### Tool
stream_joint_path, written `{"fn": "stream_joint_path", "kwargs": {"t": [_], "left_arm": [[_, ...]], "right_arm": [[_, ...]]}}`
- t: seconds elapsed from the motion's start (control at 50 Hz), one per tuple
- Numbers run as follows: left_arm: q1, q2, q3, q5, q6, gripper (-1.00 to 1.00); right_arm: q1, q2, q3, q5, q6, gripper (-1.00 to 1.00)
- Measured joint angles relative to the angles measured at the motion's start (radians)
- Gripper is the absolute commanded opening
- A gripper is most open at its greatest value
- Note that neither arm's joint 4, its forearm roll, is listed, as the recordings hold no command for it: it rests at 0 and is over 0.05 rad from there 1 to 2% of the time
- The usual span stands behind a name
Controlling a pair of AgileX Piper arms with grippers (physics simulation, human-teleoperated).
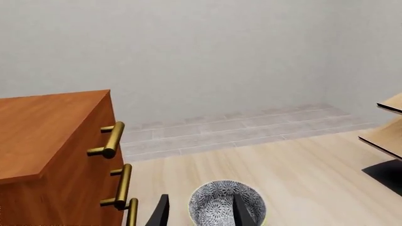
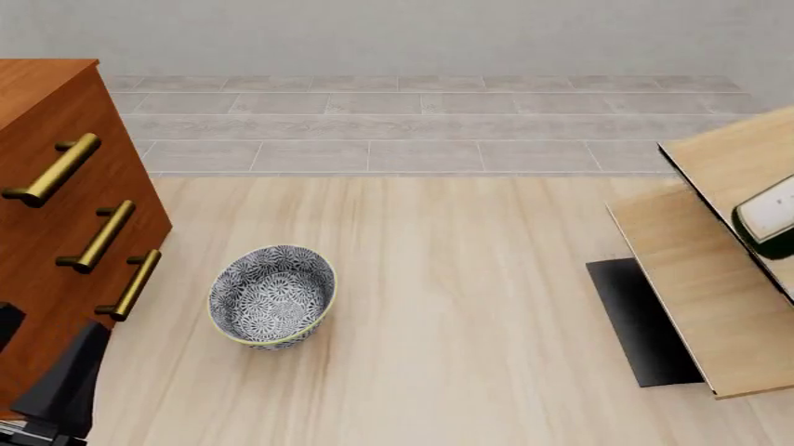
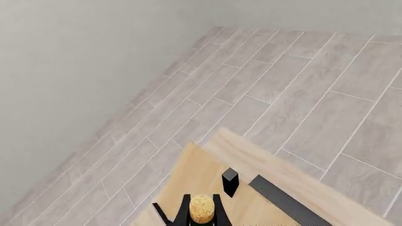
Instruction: Put the wine bottle on the wine rack.
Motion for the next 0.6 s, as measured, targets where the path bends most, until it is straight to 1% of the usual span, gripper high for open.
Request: {"fn": "stream_joint_path", "kwargs": {"t": [0.6], "left_arm": [[0.000, 0.000, -0.001, 0.003, 0.006, 1.00]], "right_arm": [[-0.050, 0.003, 0.049, -0.080, 0.001, -1.00]]}}
